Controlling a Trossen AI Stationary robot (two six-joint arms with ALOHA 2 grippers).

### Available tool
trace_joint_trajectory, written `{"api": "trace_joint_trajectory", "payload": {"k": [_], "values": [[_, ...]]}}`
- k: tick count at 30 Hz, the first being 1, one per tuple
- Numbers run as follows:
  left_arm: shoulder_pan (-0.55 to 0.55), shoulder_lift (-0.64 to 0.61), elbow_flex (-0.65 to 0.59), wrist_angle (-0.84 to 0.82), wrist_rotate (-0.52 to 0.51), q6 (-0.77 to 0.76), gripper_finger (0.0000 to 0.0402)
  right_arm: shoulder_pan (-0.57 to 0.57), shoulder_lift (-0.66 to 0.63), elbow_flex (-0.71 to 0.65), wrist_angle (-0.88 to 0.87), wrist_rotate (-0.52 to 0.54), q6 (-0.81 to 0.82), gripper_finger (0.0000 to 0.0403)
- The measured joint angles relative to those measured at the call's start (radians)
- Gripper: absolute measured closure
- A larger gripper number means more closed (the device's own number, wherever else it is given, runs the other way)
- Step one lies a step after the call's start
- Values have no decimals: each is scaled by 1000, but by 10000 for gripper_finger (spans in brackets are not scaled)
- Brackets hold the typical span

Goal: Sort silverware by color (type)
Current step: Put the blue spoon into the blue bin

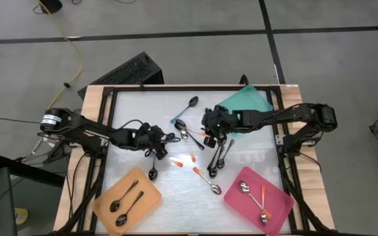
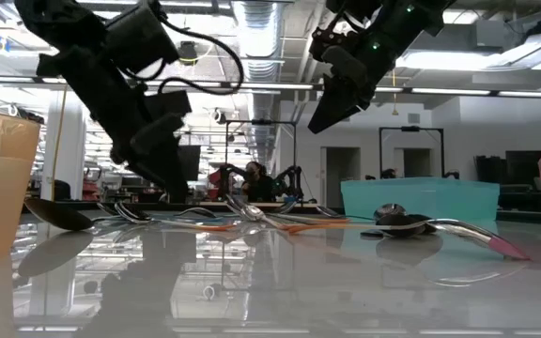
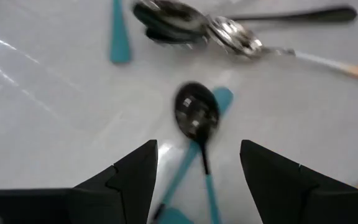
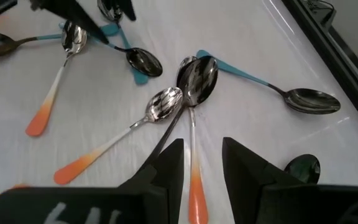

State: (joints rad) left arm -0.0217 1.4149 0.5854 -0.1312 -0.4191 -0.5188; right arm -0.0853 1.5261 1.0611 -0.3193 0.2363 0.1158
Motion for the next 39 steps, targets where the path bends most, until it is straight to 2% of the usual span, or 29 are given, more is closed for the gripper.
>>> {"api": "trace_joint_trajectory", "payload": {"k": [16,20,27,28,39], "values": [[-27,200,5,87,1,-78,195,0,0,0,-6,0,-3,284],[-23,202,5,81,15,-93,242,0,0,0,-7,0,-3,284],[-23,200,3,78,3,-104,378,0,0,0,-7,0,0,284],[-23,200,3,81,3,-106,387,0,0,0,-7,0,1,284],[-21,130,62,92,22,-47,400,14,0,0,-1,0,9,284]]}}
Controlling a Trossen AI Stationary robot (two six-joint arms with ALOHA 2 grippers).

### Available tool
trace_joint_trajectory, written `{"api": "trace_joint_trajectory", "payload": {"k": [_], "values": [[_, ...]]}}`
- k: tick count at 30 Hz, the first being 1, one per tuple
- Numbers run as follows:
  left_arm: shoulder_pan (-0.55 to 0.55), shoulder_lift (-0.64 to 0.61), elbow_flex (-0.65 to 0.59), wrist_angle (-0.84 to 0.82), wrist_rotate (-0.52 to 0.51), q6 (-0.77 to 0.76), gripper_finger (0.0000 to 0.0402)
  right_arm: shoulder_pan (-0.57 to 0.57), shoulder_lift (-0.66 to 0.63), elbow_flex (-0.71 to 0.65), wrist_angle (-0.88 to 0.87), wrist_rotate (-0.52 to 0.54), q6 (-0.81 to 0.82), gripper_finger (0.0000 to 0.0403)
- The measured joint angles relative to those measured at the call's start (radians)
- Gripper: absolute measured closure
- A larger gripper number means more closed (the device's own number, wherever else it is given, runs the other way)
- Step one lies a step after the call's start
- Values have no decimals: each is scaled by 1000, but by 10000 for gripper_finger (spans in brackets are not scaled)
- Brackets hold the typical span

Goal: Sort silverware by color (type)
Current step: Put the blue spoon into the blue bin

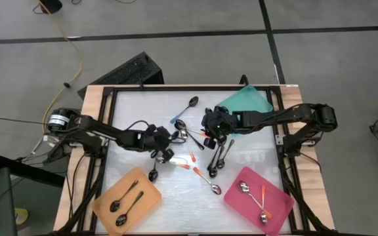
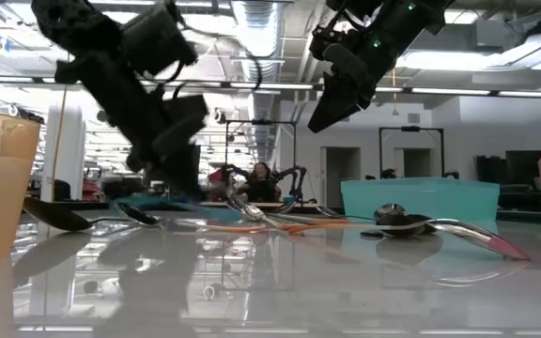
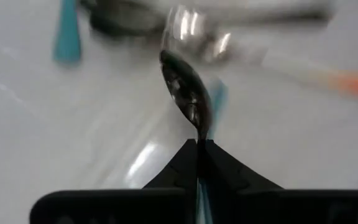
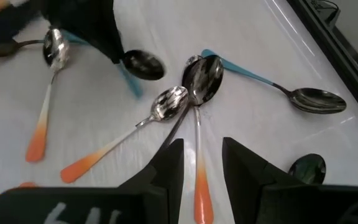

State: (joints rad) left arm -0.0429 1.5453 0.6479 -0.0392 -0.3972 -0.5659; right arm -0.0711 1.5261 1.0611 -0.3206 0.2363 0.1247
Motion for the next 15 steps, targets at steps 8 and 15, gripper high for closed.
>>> {"api": "trace_joint_trajectory", "payload": {"k": [8,15], "values": [[21,-123,41,15,-53,55,401,13,0,0,21,0,8,284],[44,-243,42,168,-57,145,401,31,0,0,140,0,9,284]]}}
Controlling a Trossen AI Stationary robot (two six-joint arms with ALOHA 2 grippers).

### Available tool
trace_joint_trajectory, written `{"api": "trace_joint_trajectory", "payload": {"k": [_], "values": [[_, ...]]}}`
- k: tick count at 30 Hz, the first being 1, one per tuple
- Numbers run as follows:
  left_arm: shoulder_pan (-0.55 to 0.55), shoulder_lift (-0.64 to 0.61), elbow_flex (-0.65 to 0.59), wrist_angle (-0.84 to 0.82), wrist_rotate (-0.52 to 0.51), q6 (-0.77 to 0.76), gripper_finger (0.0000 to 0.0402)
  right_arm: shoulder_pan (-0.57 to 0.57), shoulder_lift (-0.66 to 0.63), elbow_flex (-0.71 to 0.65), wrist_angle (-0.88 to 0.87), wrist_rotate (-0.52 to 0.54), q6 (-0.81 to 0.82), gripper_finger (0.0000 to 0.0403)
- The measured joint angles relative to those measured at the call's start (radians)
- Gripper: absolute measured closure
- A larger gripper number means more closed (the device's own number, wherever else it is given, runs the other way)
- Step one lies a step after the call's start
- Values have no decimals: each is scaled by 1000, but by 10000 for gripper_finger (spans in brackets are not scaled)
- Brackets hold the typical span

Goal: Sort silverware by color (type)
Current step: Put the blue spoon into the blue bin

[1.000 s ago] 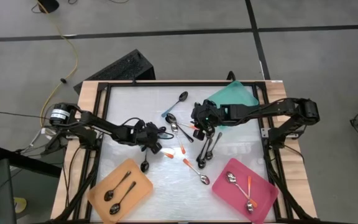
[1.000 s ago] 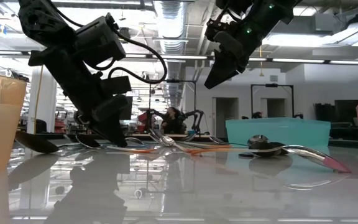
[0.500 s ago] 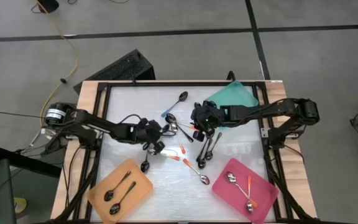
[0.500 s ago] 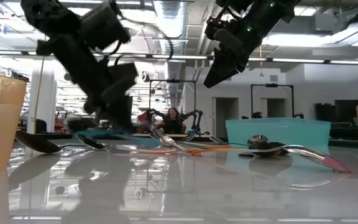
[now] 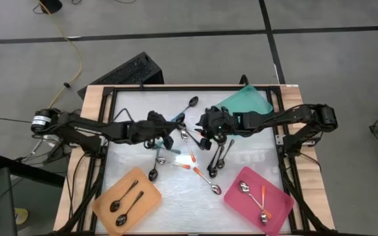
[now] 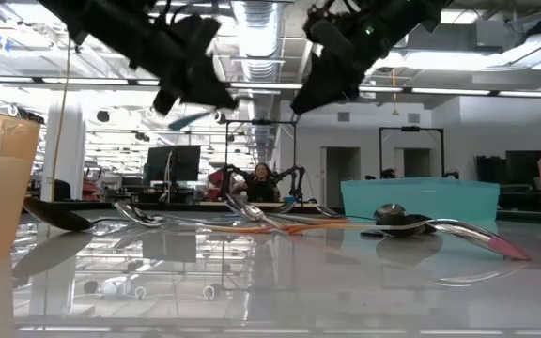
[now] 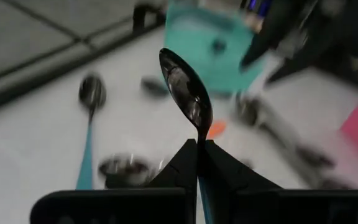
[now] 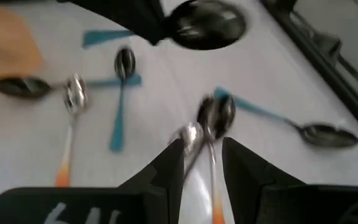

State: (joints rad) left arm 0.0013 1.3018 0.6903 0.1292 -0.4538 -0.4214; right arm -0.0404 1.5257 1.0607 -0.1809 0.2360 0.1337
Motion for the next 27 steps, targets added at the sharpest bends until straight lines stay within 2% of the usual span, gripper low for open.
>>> {"api": "trace_joint_trajectory", "payload": {"k": [7,11,16,23,27], "values": [[2,-110,-25,278,-1,135,400,10,0,0,147,-3,0,284],[3,-131,-27,422,-2,217,400,18,0,0,263,-9,0,284],[2,-125,-27,531,53,281,400,20,0,0,434,-113,9,278],[2,-124,-27,642,99,313,400,18,0,0,635,-159,27,230],[2,-123,-27,676,108,313,400,19,0,0,659,-161,34,196]]}}
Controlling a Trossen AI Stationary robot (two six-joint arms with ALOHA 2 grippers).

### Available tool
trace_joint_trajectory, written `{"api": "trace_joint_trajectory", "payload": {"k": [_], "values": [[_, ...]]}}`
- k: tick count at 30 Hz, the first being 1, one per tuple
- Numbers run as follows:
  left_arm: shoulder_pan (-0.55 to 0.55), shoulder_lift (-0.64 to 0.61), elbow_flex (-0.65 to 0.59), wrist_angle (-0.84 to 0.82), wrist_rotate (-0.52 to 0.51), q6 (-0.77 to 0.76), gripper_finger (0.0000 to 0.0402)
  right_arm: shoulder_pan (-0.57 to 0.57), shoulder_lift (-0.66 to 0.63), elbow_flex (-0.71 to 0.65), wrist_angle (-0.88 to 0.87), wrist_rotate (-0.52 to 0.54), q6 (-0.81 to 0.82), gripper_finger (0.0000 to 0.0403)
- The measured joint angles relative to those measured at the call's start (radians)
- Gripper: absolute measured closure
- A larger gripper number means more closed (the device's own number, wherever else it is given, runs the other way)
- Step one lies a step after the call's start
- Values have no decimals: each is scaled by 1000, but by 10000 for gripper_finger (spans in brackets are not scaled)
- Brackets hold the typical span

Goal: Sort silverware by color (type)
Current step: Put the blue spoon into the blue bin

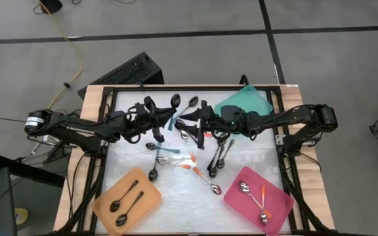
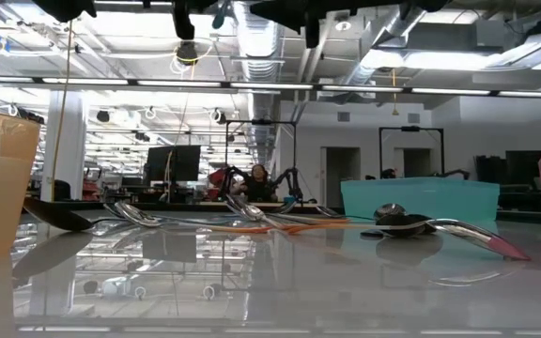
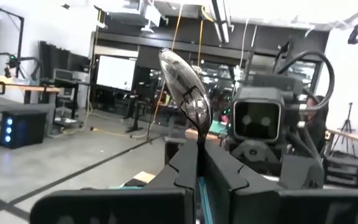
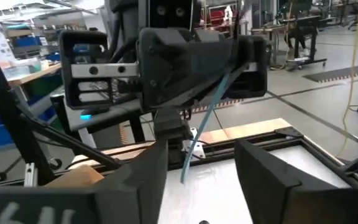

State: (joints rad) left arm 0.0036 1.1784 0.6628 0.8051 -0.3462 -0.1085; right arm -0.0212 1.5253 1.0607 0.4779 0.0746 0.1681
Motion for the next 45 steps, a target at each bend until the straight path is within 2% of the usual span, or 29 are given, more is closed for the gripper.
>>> {"api": "trace_joint_trajectory", "payload": {"k": [4,11,17,20,23,30,36,40,45], "values": [[0,48,0,109,7,0,400,-1,5,0,53,1,8,175],[0,166,0,282,37,10,400,-1,43,3,100,2,16,175],[0,184,0,292,53,-3,400,-8,57,0,77,3,26,181],[0,183,0,287,53,-6,400,-15,63,0,63,2,26,201],[0,183,0,283,52,-9,400,-21,66,0,60,2,26,241],[1,184,0,252,50,-34,400,-26,69,0,27,0,30,386],[1,182,0,183,23,-70,381,-34,67,0,-28,28,76,396],[2,183,0,131,8,-77,340,-56,23,-1,-150,98,59,396],[-2,180,1,94,10,-123,285,-105,-103,1,-370,232,10,397]]}}
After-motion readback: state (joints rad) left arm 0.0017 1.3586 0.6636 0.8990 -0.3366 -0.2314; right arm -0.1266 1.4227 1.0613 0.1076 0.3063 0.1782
